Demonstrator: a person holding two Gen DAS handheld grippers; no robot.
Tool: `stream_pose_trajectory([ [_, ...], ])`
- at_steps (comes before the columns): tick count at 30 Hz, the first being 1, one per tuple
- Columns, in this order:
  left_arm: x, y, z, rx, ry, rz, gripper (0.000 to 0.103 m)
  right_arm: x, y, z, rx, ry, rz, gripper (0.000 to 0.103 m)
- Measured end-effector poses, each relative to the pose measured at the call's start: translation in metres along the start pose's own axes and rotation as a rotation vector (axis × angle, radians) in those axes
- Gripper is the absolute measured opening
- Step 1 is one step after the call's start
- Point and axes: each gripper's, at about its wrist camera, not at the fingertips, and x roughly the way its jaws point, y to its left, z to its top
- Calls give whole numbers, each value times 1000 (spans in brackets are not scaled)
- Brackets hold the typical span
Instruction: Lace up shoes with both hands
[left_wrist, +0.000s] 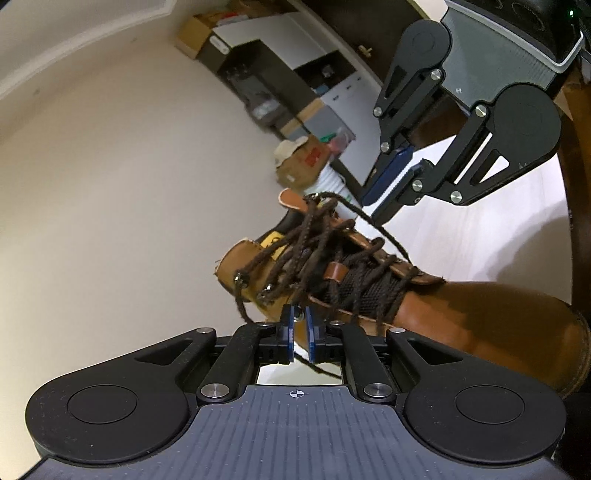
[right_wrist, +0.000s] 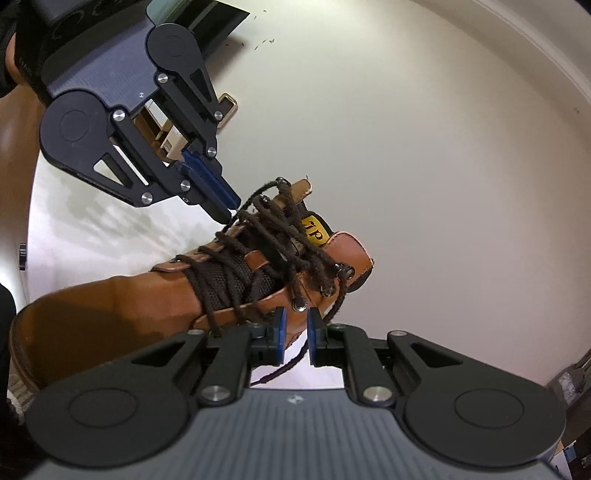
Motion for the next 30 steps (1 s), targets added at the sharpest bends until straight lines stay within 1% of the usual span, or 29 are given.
stream_pose_trajectory([
  [4, 5, 1, -1, 7, -4, 2, 10, 6, -2, 1, 2, 0, 5, 12],
  [7, 5, 2, 0, 14, -13, 8, 14, 7, -2, 2, 5, -10, 9, 12],
  [9, 3, 2, 0, 12, -20, 12, 14, 9, -2, 4, 3, -13, 11, 12],
  [13, 5, 4, 0, 0, -28, -7, 14, 11, -2, 5, 2, -14, 21, 12],
  [15, 7, 5, 0, -5, -30, -20, 14, 12, -2, 5, -9, -13, 23, 12],
  [17, 8, 8, 1, -22, -24, -50, 4, 13, -2, 5, -22, -12, 24, 11],
  [18, 10, 9, 2, -27, -19, -55, 4, 15, -1, 6, -34, -10, 24, 11],
  [20, 12, 11, 4, -42, -8, -57, 3, 16, -1, 7, -35, -3, 28, 5],
  [21, 12, 12, 4, -52, -7, -57, 3, 17, -2, 8, -21, 2, 29, 4],
  [23, 8, 15, 4, -109, -20, -63, 2, 18, -7, 9, 27, 13, 40, 3],
  [25, 1, 13, 10, -135, -47, -96, 2, 9, -4, 14, 37, -13, 61, 2],
  [26, -2, 9, 14, -124, -64, -107, 2, 4, 0, 18, 30, -32, 71, 2],
  [28, 0, 9, 16, -138, -71, -112, 2, -5, 5, 24, 22, -60, 86, 2],
  [30, 3, 11, 13, -150, -56, -89, 2, -4, 4, 25, 38, -59, 86, 2],
])
